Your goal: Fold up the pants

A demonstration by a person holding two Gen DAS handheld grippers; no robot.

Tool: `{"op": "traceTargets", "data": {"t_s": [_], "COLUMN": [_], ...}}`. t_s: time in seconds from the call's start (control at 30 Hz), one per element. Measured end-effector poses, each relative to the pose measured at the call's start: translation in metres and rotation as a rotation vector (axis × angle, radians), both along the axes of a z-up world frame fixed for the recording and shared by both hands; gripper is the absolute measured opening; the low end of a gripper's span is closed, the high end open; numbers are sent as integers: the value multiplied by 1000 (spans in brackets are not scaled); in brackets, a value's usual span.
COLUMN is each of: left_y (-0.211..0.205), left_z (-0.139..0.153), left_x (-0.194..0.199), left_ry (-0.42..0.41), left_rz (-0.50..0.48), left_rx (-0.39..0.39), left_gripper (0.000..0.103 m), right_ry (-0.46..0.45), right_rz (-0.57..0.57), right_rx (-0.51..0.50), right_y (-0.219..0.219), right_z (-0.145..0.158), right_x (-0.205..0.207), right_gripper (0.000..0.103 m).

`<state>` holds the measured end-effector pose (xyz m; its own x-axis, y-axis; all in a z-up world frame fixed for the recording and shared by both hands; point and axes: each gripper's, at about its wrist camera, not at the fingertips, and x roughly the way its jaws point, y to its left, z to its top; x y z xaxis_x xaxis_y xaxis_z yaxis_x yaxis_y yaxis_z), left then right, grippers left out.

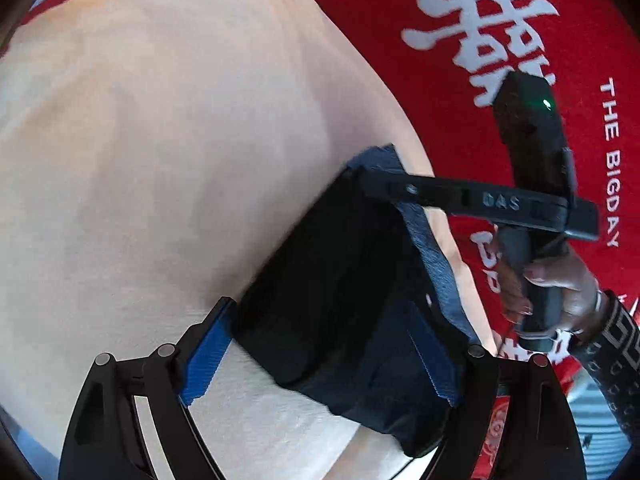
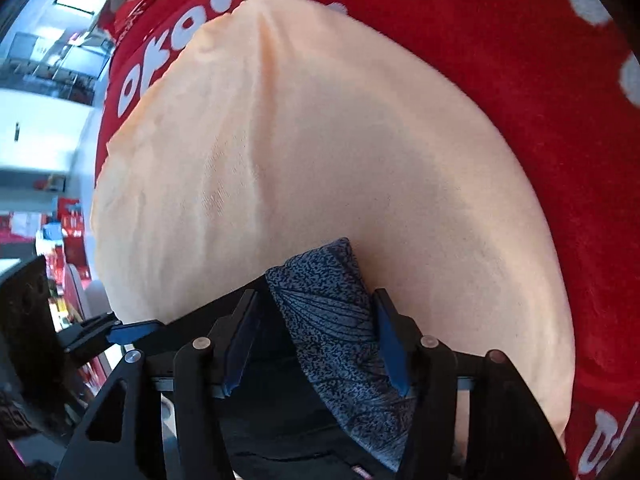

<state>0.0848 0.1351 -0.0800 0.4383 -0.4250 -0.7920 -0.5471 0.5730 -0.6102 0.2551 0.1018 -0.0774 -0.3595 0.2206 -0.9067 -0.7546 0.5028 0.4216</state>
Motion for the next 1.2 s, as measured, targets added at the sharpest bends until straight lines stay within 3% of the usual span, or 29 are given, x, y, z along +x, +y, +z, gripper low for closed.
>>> {"op": "traceTargets", "data": {"t_s": [0.07,0.1,0.13,0.2,0.23,0.27,0.33,0.47,0.8,1.0,1.2], "left_y": [-6,-7,-10,-12,-9,-7,-6,-24,-64,-139,-248], "left_z": [-3,-2,0,-2,-2,-1,11,38,132,189,229], "left_x": [4,5,8,11,8,6,1,6,7,20,34], "left_ry": [2,-5,-11,6,6,-6,-43,-94,-243,-328,-390], "left_rz": [-8,-9,-7,3,13,22,26,-29,-134,-241,-409], "left_rx": [16,27,41,54,50,38,33,100,163,186,192], "left_gripper": [86,83,64,39,29,25,25,25,25,25,25], "right_ry": [9,4,4,-26,-39,-43,-37,-36,-34,-18,-20], "right_rz": [-29,-26,-12,6,14,9,-25,-105,-314,-459,-585], "right_rx": [7,0,0,-5,-1,7,39,107,281,397,489], "right_y": [-1,0,2,3,1,-2,-10,-32,-110,-197,-310], "right_z": [-2,-2,1,8,13,16,27,51,125,172,203], "right_x": [3,2,-2,-6,-8,-8,-6,-4,6,9,0], "right_gripper": [61,53,40,29,25,24,23,23,23,23,23]}}
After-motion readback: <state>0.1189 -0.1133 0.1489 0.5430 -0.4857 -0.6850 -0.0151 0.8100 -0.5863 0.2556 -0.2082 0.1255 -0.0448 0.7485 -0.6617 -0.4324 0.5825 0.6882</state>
